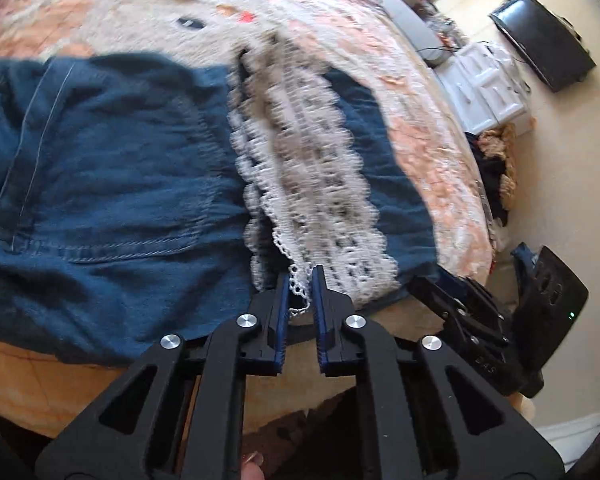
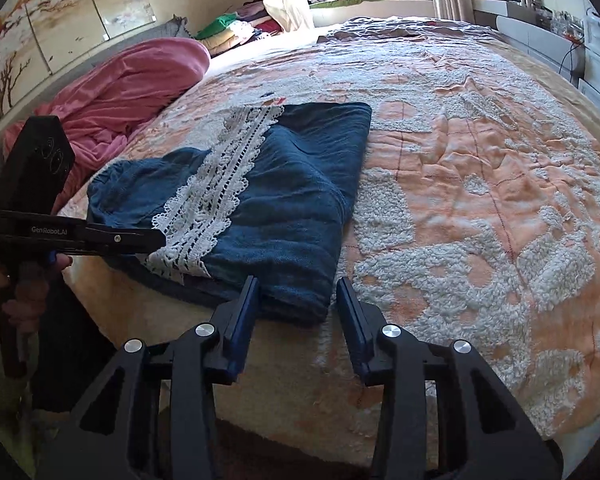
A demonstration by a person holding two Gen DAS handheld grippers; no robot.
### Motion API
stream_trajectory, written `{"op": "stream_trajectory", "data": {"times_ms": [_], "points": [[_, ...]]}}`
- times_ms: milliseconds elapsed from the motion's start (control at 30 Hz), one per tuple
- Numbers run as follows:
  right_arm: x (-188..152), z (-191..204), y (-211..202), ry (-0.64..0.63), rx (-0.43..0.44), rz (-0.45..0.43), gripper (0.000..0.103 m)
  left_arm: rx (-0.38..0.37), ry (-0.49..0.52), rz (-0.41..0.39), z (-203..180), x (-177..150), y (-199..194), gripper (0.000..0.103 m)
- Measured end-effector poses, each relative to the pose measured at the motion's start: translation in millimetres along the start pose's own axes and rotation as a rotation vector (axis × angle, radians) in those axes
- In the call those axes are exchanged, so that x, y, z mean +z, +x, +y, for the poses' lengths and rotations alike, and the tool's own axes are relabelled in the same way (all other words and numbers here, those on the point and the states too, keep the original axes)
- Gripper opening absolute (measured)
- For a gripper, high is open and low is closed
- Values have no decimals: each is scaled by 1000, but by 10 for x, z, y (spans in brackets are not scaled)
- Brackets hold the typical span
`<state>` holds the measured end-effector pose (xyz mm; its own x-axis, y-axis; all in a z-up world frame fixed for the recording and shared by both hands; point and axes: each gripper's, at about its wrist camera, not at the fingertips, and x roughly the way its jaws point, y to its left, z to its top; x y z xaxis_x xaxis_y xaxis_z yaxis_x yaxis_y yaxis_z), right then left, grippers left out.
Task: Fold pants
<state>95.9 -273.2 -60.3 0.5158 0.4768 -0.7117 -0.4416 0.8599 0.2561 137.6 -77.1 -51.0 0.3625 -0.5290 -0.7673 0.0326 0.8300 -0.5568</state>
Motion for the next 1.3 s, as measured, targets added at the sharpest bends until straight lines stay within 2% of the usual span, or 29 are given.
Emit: {"op": "stream_trajectory", "data": {"times_ms": [100,200,367,500,633,767,833,867,933,1033,1133,1233,1300], "points": [[4,42,10,-39,-26,-1,39,-25,-12,2,69,-4,31,3],[16,15,-51,-28,-16,-11,42,-28,-4,2,57,10,10,3],[70,33,-333,-29,-9,-107,43,-35,13,-13,49,-8,-59,5],[115,308,-376,-159,10,-132,43,-55,17,-47,31,-38,-204,30],[123,712,-191,-358,15,-101,43,-50,22,-97,38,-44,-386,34],[119,1026,24,-498,-12,-47,43,-35,26,-139,53,-25,-557,37],[129,1091,164,-533,-41,-15,41,-3,41,-162,61,-38,-637,47],[135,1108,240,-543,-64,0,38,15,52,-174,59,-43,-679,48],[168,1089,352,-530,-68,29,10,55,74,-203,62,-57,-761,52],[272,1038,300,-427,6,0,10,101,95,-233,59,-60,-850,57],[292,1120,284,-407,68,-21,10,130,107,-247,116,-69,-901,62],[209,1191,480,-441,52,54,13,137,93,-251,209,-77,-936,66],[183,1173,522,-423,65,56,14,158,91,-258,260,-84,-961,69]]}}
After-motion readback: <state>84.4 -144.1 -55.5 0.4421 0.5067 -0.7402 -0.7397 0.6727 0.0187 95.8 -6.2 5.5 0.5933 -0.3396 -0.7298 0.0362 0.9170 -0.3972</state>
